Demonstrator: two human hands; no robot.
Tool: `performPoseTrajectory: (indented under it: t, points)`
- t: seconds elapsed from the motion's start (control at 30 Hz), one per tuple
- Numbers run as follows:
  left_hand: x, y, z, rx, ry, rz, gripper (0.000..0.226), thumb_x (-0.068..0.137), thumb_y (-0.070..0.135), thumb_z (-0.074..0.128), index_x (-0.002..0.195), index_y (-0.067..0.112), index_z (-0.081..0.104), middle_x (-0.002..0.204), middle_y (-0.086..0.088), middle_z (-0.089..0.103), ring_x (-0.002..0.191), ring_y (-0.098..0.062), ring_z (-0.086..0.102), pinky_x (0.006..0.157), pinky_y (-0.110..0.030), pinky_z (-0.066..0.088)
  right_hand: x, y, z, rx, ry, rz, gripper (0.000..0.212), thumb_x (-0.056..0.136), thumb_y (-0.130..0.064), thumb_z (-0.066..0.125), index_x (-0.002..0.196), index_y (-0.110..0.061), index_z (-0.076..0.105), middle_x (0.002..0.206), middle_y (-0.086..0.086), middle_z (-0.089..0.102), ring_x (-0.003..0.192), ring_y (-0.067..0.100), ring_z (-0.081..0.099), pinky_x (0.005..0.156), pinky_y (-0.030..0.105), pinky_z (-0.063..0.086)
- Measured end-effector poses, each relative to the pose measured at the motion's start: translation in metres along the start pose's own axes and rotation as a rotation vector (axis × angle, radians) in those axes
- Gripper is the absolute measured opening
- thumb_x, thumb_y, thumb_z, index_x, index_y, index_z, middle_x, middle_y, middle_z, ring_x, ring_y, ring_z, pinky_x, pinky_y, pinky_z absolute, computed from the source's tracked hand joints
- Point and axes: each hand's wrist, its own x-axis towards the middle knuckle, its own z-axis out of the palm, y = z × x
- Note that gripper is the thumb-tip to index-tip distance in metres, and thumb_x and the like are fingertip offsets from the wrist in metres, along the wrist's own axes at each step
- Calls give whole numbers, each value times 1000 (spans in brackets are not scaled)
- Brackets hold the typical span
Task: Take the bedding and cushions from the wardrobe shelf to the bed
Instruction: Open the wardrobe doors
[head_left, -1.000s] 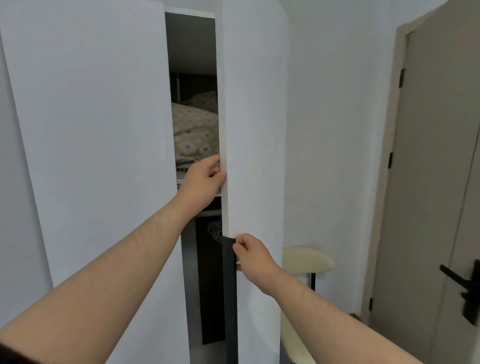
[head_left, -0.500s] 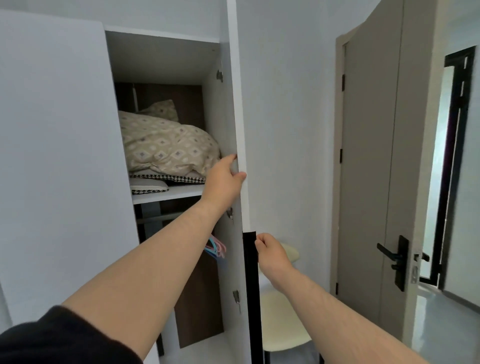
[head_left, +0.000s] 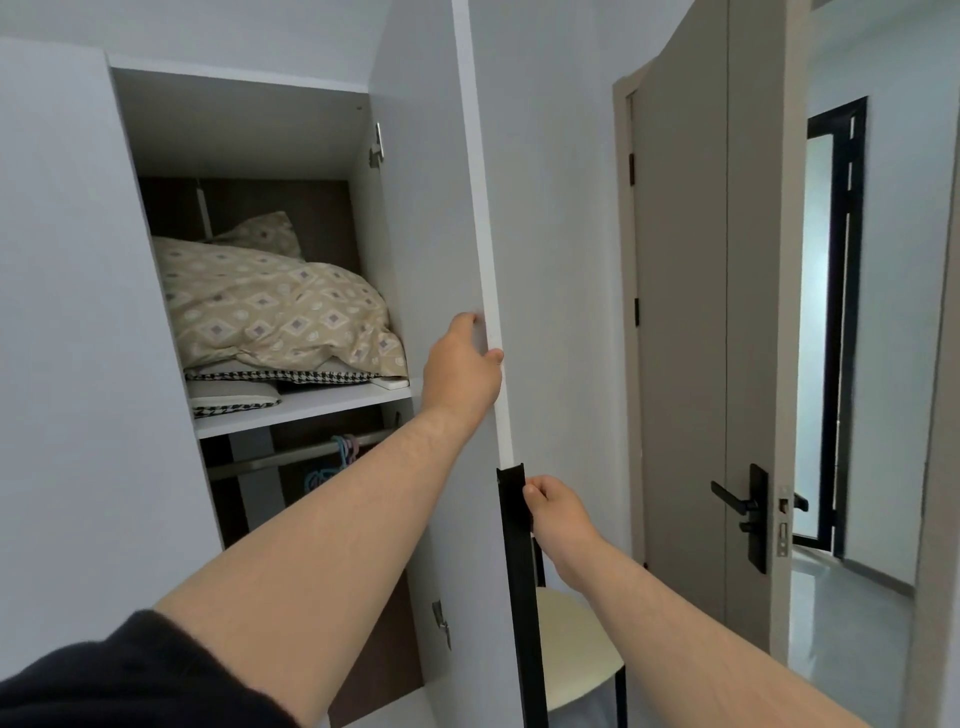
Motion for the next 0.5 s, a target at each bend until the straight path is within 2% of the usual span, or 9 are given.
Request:
performPoseTrajectory:
  t: [0.03, 0.1, 0.17, 0.23, 0.3, 0.4, 0.5]
  points:
    - [-3, -5, -7, -15, -32, -1, 46, 91, 18, 55, 135, 18, 47, 96, -5, 63, 89, -20, 61, 75, -27, 44, -3, -1, 1, -14, 7, -29, 19, 100, -16, 41, 99, -10, 60, 94, 6, 62, 82, 18, 55, 66, 26, 44]
    - [-16, -22, -28, 15, -72, 4, 48, 94, 27, 52, 141, 19, 43, 110, -2, 60, 104, -19, 58, 87, -27, 43, -12, -4, 4, -120, 56, -161, 18, 99, -17, 46, 113, -14, 57, 107, 2, 61, 97, 17, 56, 76, 24, 45]
    - [-36, -47, -58, 90, -60, 48, 46, 95, 29, 50, 140, 20, 45, 126, 6, 53, 120, -14, 50, 95, -22, 38, -27, -9, 10, -289, 147, -390, 29, 97, -18, 50, 125, -19, 51, 119, -8, 52, 109, 8, 49, 91, 22, 40]
    - [-59, -83, -93, 203, -21, 76, 46, 95, 26, 51, 139, 19, 45, 134, 9, 47, 124, -7, 41, 100, -18, 32, -44, -21, 25, -492, 217, -697, 33, 93, -19, 52, 126, -21, 52, 127, -12, 48, 117, 1, 39, 100, 21, 31]
    - [-76, -126, -133, 322, 15, 7, 50, 94, 26, 53, 142, 19, 42, 148, 4, 38, 132, -4, 32, 106, -19, 22, -49, -33, 55, -679, 153, -888, 36, 90, -25, 51, 125, -22, 55, 136, -8, 47, 127, 3, 34, 104, 22, 24]
    - [-84, -180, -184, 412, 63, -168, 57, 95, 29, 52, 147, 21, 32, 158, 1, 25, 143, -12, 22, 112, -25, 16, -40, -41, 110, -716, -101, -826, 44, 95, -28, 46, 138, -27, 43, 151, -11, 32, 139, 4, 21, 106, 12, 13]
    - [-79, -217, -225, 447, 127, -245, 66, 94, 30, 52, 151, 19, 20, 161, 0, 14, 147, -16, 13, 114, -29, 13, -14, -39, 168, -758, -213, -838, 47, 94, -23, 46, 141, -26, 42, 150, -9, 36, 139, 5, 26, 108, 14, 14]
